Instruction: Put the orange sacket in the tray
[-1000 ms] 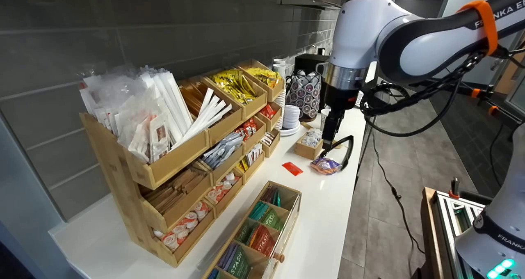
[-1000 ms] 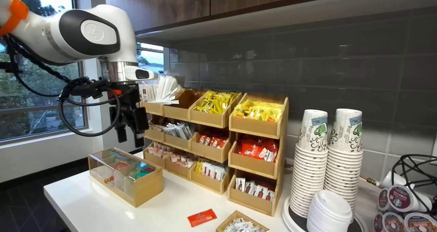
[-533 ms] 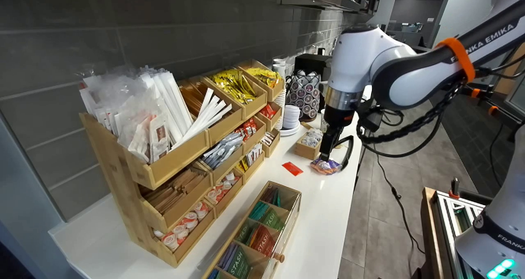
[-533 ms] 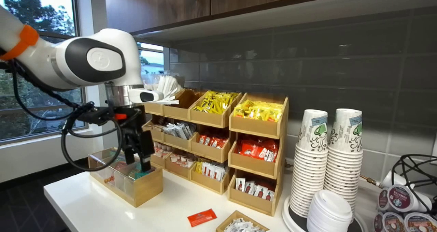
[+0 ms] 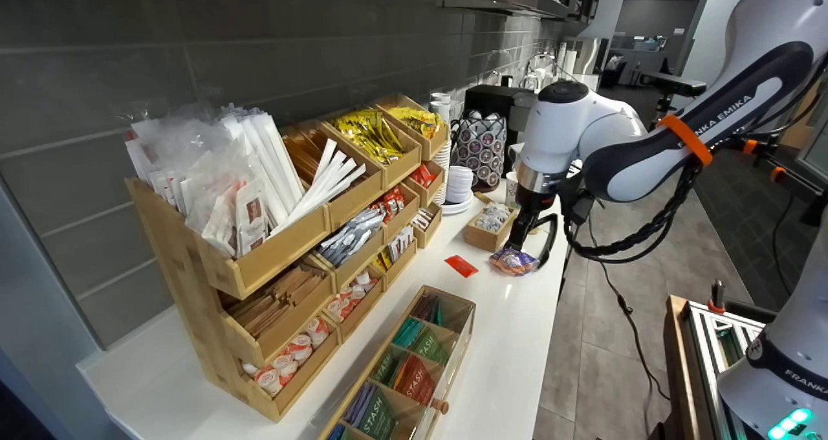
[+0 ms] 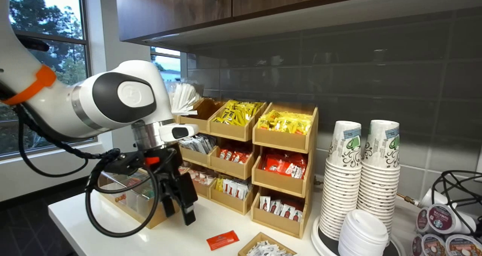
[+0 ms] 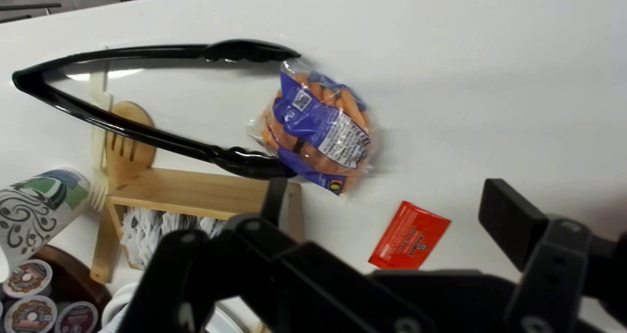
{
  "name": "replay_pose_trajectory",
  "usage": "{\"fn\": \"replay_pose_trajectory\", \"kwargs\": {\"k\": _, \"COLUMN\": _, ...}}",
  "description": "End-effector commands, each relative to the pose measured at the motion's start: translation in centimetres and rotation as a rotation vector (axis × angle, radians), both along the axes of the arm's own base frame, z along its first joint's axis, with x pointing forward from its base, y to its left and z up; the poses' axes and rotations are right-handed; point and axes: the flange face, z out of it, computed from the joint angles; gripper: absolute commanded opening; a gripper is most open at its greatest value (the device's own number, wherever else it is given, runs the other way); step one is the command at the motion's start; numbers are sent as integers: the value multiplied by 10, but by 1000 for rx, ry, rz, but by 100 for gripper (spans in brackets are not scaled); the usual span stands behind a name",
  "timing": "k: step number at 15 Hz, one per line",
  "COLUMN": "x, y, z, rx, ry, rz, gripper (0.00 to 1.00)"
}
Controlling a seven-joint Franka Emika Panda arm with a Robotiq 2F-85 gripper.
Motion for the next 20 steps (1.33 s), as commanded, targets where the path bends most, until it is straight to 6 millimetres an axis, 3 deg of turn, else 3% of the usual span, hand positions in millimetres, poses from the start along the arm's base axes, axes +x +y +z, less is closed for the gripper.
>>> {"fn": "replay_pose_trajectory", "kwargs": {"k": 1, "x": 1, "y": -6, "z": -2, "rx": -1, "ry": 5, "rz": -11, "gripper": 100}}
{"fn": "replay_pose_trajectory", "kwargs": {"k": 14, "x": 3, "y": -8, "z": -3, "rx": -1, "ry": 8, "rz": -12, "gripper": 100}}
{"fn": "replay_pose_trajectory", "kwargs": {"k": 20, "x": 33, "y": -20, "z": -11, "rx": 49, "ry": -144, "rz": -119, "gripper": 100}}
